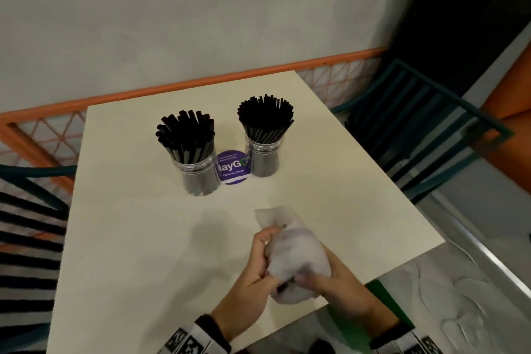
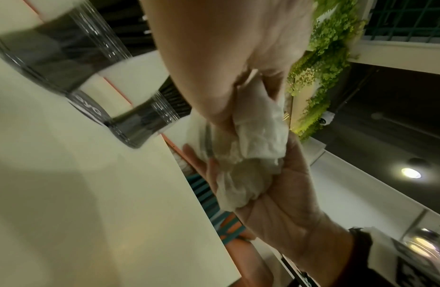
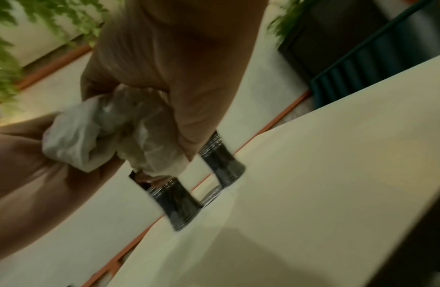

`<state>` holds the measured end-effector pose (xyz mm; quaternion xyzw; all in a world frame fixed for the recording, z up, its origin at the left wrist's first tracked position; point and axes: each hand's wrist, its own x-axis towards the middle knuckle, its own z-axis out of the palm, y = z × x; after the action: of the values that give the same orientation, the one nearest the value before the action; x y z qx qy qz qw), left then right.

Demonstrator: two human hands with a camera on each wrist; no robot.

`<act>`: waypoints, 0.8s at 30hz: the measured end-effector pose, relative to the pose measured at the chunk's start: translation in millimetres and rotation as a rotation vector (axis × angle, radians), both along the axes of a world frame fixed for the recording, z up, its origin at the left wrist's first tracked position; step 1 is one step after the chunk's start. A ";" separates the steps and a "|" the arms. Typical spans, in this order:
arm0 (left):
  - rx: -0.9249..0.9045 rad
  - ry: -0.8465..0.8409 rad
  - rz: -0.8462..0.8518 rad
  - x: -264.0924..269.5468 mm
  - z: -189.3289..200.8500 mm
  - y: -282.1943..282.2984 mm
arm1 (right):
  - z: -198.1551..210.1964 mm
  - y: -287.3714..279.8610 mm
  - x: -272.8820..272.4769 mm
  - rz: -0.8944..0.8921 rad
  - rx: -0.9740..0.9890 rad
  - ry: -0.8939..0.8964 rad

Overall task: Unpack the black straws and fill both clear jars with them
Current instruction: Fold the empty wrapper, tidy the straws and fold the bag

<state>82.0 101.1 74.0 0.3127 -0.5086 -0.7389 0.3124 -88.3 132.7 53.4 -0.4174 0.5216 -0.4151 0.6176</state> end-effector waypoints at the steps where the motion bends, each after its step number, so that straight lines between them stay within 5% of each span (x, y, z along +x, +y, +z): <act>1: 0.004 0.017 -0.104 -4.7 -1.9 1.3 | -3.7 6.3 -8.9 -0.087 -0.002 0.028; 4: -0.184 -0.086 -0.241 -26.6 -8.4 10.0 | -3.2 28.2 -33.1 -0.218 0.000 0.108; 9: -0.617 -0.421 0.046 -80.5 -19.4 21.3 | 6.2 62.2 -90.0 -0.167 -0.061 0.306; 15: -0.374 -0.444 -0.344 -166.1 -24.5 50.1 | -13.1 112.3 -170.8 -0.242 -0.080 0.308; 21: -0.423 -0.629 -0.202 -257.6 -62.6 91.1 | -52.2 150.9 -206.1 -0.740 -0.002 0.313; 24: -0.381 -0.691 -0.168 -301.5 -89.3 98.5 | -76.2 174.9 -210.5 -0.770 -0.018 0.369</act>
<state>-219.5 199.5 -15.3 0.4365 -0.7353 -0.5059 0.1138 -298.8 307.6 -22.8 -0.2647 0.7375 -0.5383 0.3102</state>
